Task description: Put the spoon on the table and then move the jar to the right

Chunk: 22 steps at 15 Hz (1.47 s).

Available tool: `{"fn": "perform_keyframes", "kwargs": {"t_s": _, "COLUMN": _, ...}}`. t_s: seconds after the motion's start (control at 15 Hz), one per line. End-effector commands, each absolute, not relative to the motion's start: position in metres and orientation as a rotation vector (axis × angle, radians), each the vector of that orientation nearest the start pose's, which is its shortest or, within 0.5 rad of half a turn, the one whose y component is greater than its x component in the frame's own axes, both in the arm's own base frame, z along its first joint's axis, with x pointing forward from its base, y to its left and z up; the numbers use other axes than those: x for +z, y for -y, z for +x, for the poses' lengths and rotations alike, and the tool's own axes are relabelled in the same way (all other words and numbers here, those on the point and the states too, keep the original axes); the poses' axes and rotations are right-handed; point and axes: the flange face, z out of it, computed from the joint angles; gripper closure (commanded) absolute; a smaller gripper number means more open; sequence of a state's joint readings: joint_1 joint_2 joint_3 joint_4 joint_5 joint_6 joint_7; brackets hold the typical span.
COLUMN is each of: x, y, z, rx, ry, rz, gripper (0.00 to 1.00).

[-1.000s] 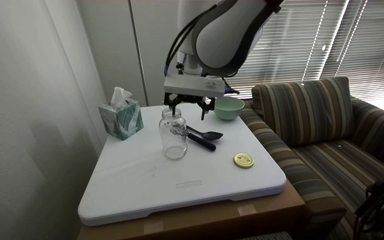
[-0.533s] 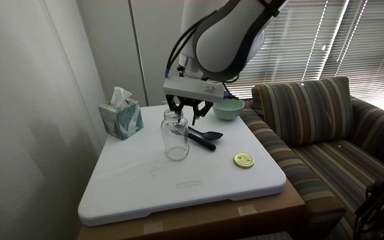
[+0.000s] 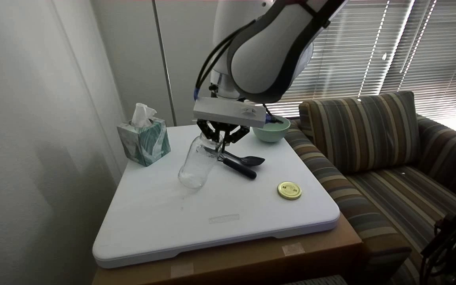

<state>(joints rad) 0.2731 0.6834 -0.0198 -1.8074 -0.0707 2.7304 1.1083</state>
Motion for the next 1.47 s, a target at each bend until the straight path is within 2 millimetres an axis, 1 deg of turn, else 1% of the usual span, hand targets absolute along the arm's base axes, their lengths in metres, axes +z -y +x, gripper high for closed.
{"fn": "perform_keyframes", "kwargs": {"t_s": 0.0, "x": 0.193, "y": -0.172, "z": 0.649, "rx": -0.34, "ry": -1.097, "rz": -2.821, "gripper": 0.97}}
{"fn": "perform_keyframes", "kwargs": {"t_s": 0.33, "x": 0.211, "y": -0.17, "z": 0.652, "rx": -0.431, "ry": -1.056, "rz": -2.894, "gripper": 0.97}}
{"fn": "perform_keyframes", "kwargs": {"t_s": 0.53, "x": 0.223, "y": -0.159, "z": 0.658, "rx": -0.518, "ry": -1.044, "rz": -2.95, "gripper": 0.97}}
{"fn": "perform_keyframes", "kwargs": {"t_s": 0.73, "x": 0.241, "y": -0.144, "z": 0.665, "rx": -0.586, "ry": -1.062, "rz": -2.985, "gripper": 0.97}}
{"fn": "perform_keyframes", "kwargs": {"t_s": 0.87, "x": 0.251, "y": -0.13, "z": 0.671, "rx": -0.64, "ry": -1.115, "rz": -3.013, "gripper": 0.97}}
{"fn": "perform_keyframes", "kwargs": {"t_s": 1.07, "x": 0.263, "y": -0.102, "z": 0.677, "rx": -0.707, "ry": -1.249, "rz": -3.05, "gripper": 0.97}}
{"fn": "perform_keyframes", "kwargs": {"t_s": 1.2, "x": 0.27, "y": -0.083, "z": 0.677, "rx": -0.728, "ry": -1.359, "rz": -3.067, "gripper": 0.97}}
{"fn": "perform_keyframes", "kwargs": {"t_s": 1.4, "x": 0.273, "y": -0.056, "z": 0.672, "rx": -0.74, "ry": -1.519, "rz": -3.078, "gripper": 0.97}}
